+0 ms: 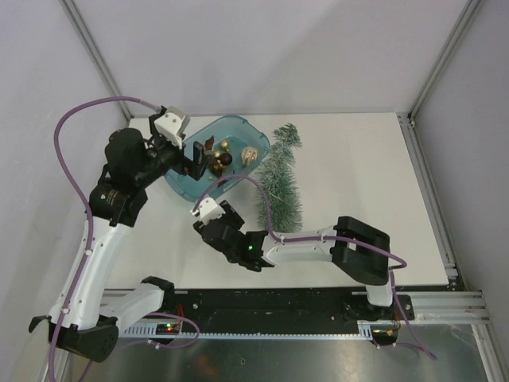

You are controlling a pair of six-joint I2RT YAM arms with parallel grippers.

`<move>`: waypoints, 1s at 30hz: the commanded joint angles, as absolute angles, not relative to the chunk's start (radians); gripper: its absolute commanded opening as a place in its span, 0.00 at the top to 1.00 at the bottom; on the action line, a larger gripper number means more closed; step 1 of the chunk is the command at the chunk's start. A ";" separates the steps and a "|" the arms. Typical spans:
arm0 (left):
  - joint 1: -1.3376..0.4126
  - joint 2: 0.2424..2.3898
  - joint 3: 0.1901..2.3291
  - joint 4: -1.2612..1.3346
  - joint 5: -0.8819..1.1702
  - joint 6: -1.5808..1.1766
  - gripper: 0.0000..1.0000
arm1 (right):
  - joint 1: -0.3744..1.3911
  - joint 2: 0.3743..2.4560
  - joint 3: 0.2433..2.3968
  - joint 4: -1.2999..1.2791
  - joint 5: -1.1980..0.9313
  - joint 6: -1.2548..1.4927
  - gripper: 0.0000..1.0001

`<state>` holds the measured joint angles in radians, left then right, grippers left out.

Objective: Decorate the small christmas tree

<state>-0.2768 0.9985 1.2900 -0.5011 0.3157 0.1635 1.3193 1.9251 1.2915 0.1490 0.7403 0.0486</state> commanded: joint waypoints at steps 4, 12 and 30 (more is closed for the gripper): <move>-0.210 0.997 1.284 -0.495 0.303 0.183 0.00 | 1.364 1.835 1.325 0.181 0.716 0.015 0.20; -0.145 1.015 1.308 -0.495 0.340 0.185 0.00 | 1.376 1.774 1.338 0.177 0.693 -0.008 0.02; -0.041 1.024 1.284 -0.495 0.360 0.154 0.00 | 1.354 1.893 1.605 0.099 0.565 -0.092 0.01</move>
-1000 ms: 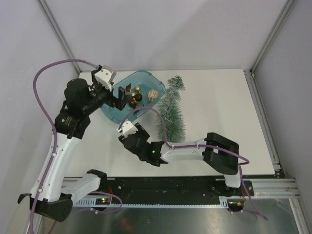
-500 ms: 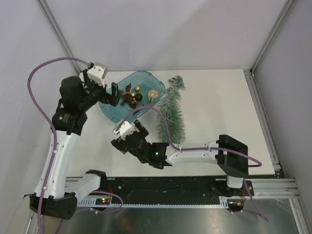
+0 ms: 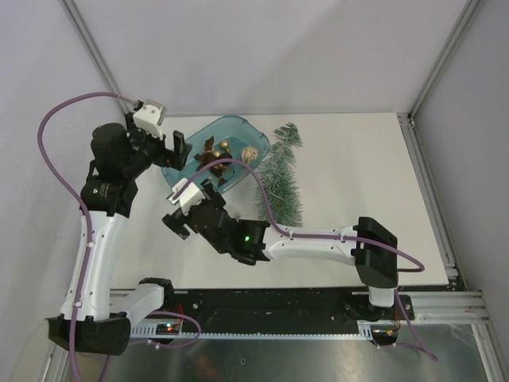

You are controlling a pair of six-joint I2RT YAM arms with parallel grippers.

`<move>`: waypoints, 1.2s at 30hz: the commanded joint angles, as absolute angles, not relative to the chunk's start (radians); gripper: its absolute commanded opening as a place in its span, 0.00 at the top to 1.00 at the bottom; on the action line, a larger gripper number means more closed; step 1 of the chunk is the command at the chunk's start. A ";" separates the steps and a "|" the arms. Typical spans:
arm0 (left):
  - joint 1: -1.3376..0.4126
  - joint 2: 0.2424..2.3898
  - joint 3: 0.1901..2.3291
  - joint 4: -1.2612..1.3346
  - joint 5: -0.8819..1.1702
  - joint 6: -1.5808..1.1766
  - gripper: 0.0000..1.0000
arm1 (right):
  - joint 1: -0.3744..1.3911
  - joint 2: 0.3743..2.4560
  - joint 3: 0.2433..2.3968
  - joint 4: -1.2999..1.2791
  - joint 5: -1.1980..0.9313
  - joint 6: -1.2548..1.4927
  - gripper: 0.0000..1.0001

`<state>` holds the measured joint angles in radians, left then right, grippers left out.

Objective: Decorate the small christmas tree

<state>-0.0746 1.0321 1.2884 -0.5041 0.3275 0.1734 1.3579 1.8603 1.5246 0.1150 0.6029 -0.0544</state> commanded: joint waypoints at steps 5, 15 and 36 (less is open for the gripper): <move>-0.007 1.018 1.262 -0.495 0.388 0.147 0.00 | 1.325 1.934 1.653 0.065 0.517 -0.095 0.01; 0.066 0.995 1.203 -0.495 0.433 0.156 0.00 | 1.267 1.997 1.762 0.008 0.452 -0.117 0.01; 0.357 0.989 0.970 -0.492 0.827 0.288 0.00 | 1.142 2.037 1.993 -0.191 0.340 0.022 0.01</move>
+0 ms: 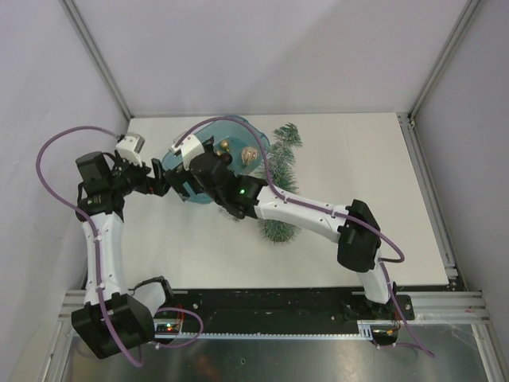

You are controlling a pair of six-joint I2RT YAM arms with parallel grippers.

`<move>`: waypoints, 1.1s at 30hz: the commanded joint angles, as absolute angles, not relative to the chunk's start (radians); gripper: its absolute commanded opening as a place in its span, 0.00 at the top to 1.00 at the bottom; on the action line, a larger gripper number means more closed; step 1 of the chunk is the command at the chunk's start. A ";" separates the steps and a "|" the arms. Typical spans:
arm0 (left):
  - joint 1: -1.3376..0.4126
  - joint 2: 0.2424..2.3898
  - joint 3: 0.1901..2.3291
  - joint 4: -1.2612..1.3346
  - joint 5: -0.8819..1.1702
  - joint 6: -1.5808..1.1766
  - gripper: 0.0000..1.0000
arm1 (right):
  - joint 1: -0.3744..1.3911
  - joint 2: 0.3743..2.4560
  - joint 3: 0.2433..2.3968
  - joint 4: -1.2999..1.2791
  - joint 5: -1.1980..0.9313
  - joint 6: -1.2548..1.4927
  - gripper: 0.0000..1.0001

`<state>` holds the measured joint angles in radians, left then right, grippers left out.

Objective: Decorate the small christmas tree

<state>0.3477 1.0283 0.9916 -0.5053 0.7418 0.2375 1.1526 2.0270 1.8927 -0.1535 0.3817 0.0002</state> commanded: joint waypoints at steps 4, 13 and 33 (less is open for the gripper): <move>0.359 0.941 0.886 -0.492 0.860 0.395 0.00 | 1.136 2.067 2.061 -0.238 0.318 0.025 0.01; 0.385 0.899 0.801 -0.585 1.240 0.568 0.00 | 1.120 2.114 2.154 -0.310 0.317 0.049 0.01; 0.124 1.100 0.907 -0.528 1.382 0.630 0.00 | 1.025 2.028 2.059 -0.283 0.256 0.427 0.08</move>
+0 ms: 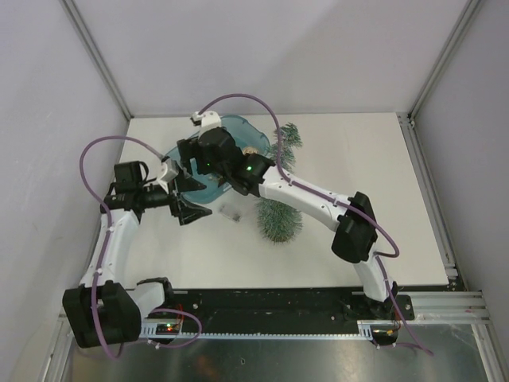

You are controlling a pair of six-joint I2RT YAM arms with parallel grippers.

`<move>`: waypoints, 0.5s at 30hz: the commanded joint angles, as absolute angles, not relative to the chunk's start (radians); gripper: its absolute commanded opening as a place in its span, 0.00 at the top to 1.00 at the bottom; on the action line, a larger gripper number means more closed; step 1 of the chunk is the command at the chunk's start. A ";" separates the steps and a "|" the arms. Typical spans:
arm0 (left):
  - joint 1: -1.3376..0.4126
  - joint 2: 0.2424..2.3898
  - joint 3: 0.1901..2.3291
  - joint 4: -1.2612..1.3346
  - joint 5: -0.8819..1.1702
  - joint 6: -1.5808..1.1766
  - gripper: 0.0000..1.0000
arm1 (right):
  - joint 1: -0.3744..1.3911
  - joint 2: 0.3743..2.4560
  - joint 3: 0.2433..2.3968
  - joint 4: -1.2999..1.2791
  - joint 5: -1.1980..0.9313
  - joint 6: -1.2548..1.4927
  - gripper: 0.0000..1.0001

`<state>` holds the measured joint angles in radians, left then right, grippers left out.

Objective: Decorate the small christmas tree

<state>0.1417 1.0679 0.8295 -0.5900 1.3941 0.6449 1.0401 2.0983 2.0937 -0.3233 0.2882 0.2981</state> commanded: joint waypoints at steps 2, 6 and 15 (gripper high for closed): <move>0.119 1.107 0.898 -0.371 1.318 0.453 0.00 | 1.026 2.016 2.048 -0.267 0.257 0.436 0.08; 0.099 1.091 0.858 -0.098 1.227 0.109 0.00 | 1.031 2.006 2.044 -0.253 0.273 0.429 0.08; 0.017 1.068 0.778 0.032 1.135 -0.202 0.00 | 1.027 2.007 2.044 -0.234 0.275 0.447 0.09</move>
<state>0.0414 1.0962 0.8169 -0.1154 1.1927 -0.0002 1.0153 2.0525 2.0426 -0.2707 0.3061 0.4183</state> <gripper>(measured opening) 0.996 0.915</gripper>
